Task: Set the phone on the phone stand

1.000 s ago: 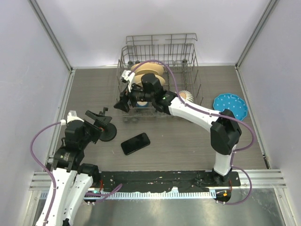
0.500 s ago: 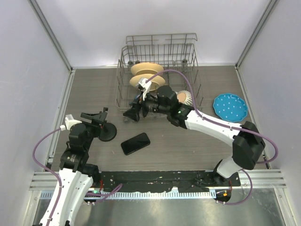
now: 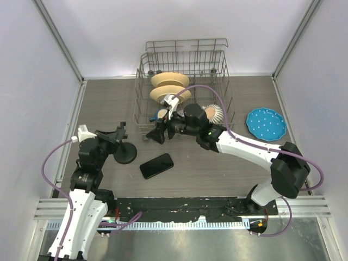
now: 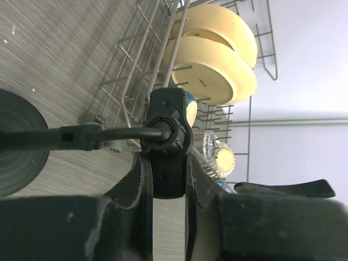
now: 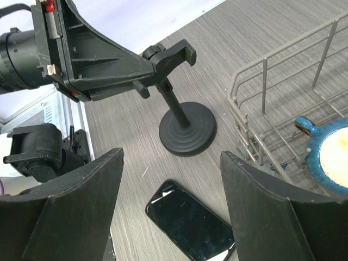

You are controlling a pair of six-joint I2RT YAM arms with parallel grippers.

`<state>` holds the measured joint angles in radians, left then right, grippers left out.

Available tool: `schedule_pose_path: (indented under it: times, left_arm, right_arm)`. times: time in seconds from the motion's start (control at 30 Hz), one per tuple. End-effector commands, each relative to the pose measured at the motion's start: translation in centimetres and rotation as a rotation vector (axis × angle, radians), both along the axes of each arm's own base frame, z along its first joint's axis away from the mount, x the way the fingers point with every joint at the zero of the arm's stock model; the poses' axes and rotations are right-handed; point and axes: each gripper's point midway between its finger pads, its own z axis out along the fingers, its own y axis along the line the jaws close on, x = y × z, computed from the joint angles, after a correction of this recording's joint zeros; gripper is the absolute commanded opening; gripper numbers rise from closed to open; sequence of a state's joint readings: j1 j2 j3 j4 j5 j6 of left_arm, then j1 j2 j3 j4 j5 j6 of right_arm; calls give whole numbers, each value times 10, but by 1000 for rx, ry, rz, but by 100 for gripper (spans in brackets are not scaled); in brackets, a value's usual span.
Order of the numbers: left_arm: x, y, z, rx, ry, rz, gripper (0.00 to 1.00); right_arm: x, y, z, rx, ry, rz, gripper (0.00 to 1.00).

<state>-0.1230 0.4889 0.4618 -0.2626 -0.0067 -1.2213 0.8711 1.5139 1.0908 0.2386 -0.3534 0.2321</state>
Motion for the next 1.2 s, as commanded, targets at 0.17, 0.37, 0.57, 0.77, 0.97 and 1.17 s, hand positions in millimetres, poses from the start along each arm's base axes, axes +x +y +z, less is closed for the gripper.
schedule_pose_path:
  times: [0.17,0.37,0.57,0.77,0.97,1.17]
  left_arm:
    - [-2,-23,-3,21,49,-302,0]
    - [-11,-35,12,-59,-84,-530,0]
    - [-19,-24,-1,47,38,-546,11]
    - [-35,22,2,262,184,-271,100]
    - [-43,33,12,342,198,-224,82]
    - [-48,48,16,497,235,-190,78]
  right_arm:
    - [-10,12,11,59,-18,44,77]
    - [-14,22,-2,46,-19,76,77]
    - [-9,34,-3,62,19,57,77]
    - [8,47,4,162,171,-46,81]
    - [27,68,14,211,267,-92,80]
    - [58,87,13,251,379,-153,68]
